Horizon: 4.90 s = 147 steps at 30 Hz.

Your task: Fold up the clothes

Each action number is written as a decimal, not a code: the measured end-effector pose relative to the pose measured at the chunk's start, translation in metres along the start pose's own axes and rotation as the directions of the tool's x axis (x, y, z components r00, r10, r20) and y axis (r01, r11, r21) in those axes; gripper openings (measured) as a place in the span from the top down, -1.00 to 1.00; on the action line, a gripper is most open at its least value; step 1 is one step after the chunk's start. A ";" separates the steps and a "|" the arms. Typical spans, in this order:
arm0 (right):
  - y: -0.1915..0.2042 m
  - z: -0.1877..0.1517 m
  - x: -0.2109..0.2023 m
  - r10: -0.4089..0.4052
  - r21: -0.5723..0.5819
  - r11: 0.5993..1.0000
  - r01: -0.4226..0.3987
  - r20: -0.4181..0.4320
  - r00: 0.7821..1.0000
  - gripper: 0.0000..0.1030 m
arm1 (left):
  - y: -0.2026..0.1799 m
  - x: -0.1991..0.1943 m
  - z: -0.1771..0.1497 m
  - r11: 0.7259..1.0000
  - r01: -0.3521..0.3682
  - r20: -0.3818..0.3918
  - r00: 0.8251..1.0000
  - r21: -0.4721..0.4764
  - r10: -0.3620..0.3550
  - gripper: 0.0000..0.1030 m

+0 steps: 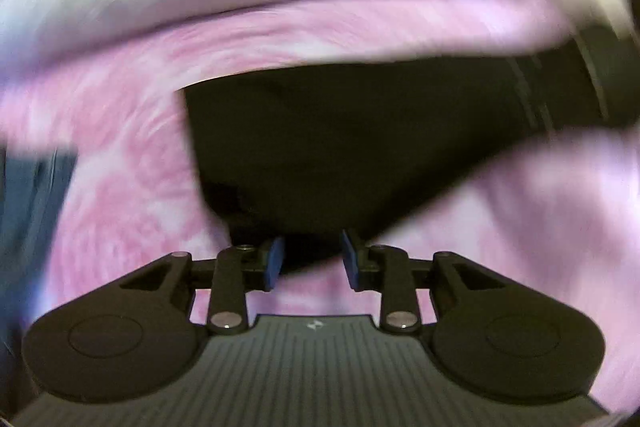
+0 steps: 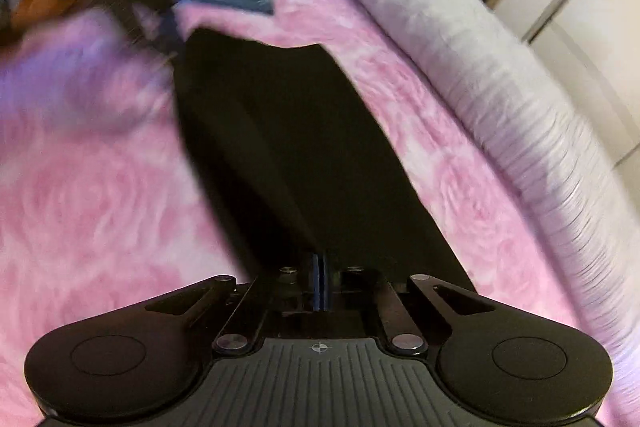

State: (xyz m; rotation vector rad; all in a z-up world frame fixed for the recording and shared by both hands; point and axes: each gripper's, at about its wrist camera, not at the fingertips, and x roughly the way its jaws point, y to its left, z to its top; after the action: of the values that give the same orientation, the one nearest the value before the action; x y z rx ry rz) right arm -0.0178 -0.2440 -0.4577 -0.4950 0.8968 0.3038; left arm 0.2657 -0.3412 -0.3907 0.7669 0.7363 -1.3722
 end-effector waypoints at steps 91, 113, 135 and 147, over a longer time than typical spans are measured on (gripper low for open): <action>-0.029 -0.138 -0.033 0.036 0.766 0.627 0.143 -0.212 0.977 0.39 | -0.051 0.019 0.074 0.794 -0.088 0.144 0.990 0.601 0.000 0.98; -0.056 -0.212 -0.064 -0.104 0.328 0.920 0.217 -0.329 0.939 1.00 | -0.058 0.024 0.062 0.759 -0.079 0.086 0.996 0.647 0.030 0.98; -0.058 -0.217 -0.058 -0.276 -0.031 0.960 0.278 -0.273 0.922 0.31 | -0.035 0.027 0.121 0.867 -0.073 0.103 0.994 0.493 0.025 0.98; -0.029 -0.238 -0.052 -0.257 -0.119 0.966 0.230 -0.320 0.912 0.98 | -0.073 0.023 0.043 0.668 -0.051 0.026 0.999 0.742 0.048 0.98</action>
State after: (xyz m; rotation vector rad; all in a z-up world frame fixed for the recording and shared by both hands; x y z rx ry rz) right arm -0.1949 -0.3971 -0.5322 -0.7403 1.1414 0.0242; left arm 0.1947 -0.3928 -0.3893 1.4161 0.0981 -1.6309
